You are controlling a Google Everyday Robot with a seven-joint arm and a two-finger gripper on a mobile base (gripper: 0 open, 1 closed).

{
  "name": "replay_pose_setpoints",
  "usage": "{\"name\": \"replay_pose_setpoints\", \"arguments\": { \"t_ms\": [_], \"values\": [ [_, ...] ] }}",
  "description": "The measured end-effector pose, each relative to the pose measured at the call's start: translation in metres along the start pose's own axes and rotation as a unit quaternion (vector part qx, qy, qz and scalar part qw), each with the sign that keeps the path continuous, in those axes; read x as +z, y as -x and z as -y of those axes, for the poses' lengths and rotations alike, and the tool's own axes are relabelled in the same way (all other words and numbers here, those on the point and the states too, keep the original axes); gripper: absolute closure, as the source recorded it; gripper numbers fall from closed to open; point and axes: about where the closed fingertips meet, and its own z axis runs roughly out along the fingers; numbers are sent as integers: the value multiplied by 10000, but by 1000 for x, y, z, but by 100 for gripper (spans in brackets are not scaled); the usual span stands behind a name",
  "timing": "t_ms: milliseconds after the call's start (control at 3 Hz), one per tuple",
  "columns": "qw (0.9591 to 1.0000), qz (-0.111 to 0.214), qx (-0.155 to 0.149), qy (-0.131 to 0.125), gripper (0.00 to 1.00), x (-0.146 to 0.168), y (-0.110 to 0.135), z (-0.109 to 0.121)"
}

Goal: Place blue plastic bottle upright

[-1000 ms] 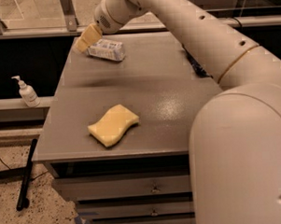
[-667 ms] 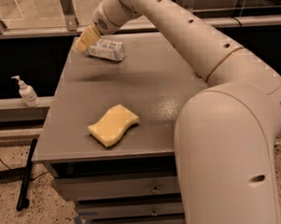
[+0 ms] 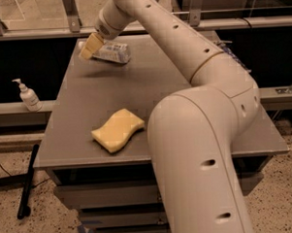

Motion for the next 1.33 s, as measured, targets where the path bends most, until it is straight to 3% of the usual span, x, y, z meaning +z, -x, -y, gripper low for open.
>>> {"name": "replay_pose_setpoints", "arguments": {
  "t_ms": [667, 1333],
  "values": [
    [9982, -580, -122, -21, 0, 17, -21, 16],
    [9940, -1027, -357, 83, 0, 25, -18, 10]
  ]
}}
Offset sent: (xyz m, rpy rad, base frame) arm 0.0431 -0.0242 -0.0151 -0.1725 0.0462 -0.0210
